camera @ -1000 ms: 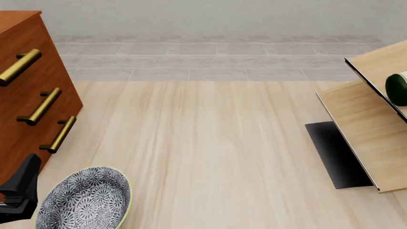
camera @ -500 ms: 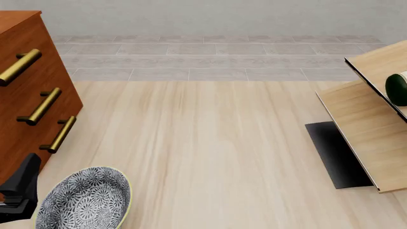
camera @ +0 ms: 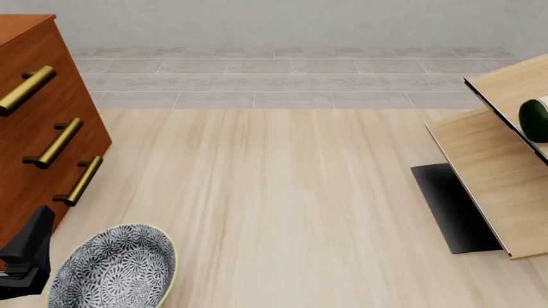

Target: Put the wine bottle on the wine rack.

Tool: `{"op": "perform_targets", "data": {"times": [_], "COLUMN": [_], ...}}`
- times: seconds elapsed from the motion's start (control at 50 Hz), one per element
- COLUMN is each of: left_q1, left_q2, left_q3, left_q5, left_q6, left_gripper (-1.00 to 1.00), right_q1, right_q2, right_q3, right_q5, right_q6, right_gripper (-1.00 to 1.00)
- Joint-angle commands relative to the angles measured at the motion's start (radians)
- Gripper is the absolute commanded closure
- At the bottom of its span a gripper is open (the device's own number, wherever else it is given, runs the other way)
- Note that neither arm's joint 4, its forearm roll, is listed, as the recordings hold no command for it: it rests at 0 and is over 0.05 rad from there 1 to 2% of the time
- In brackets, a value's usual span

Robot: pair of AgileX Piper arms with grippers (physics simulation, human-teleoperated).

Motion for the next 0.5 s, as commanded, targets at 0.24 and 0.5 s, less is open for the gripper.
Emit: {"op": "perform_targets", "data": {"times": [0.24, 0.5], "left_q1": [-0.002, -0.001], "left_q2": [0.000, 0.000], "left_q3": [0.000, -0.006], "left_q5": [-0.010, -0.021], "left_q6": [0.015, 0.031], "left_gripper": [-1.00, -1.00], "right_q1": [0.069, 0.139], "right_q2": [-0.152, -0.251], "right_q3": [0.080, 0.128], "right_q5": [0.012, 0.034], "right_q6": [-0.063, -0.084], "right_gripper": [-1.00, -1.00]}}
